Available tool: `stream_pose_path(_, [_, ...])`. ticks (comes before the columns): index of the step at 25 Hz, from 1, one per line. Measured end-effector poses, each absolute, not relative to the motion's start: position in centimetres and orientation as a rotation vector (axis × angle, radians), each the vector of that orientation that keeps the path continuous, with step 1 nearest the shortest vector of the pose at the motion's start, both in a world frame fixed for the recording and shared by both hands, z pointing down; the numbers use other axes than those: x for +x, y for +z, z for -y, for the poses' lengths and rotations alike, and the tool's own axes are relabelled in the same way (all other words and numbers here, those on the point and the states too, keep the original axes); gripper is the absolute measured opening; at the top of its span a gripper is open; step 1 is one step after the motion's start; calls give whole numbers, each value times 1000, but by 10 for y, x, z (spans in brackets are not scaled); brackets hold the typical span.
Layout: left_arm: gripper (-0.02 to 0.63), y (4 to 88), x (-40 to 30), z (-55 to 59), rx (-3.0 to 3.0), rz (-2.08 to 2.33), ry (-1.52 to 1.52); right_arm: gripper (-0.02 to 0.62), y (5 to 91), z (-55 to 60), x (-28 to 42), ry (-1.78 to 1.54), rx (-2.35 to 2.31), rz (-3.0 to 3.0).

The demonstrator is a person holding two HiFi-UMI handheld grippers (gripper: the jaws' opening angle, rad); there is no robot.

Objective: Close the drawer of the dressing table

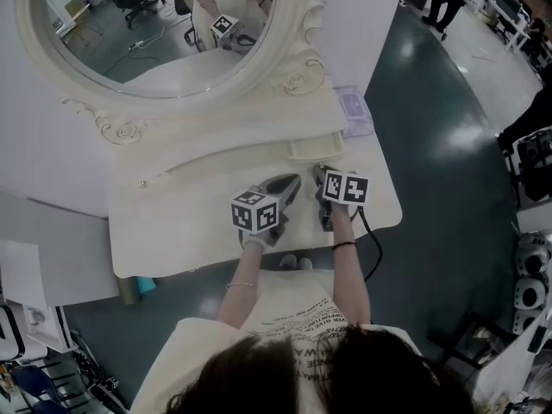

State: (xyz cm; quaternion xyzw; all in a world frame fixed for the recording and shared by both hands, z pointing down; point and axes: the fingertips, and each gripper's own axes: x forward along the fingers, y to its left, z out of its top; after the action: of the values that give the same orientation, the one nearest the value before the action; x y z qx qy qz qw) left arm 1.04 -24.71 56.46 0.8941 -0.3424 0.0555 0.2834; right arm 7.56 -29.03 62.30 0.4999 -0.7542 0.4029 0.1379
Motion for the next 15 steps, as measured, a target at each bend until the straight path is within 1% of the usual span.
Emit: stream_pose_path(15, [0, 566, 13, 257, 2390, 917, 145, 101, 622, 299, 77, 1152, 1434, 2186])
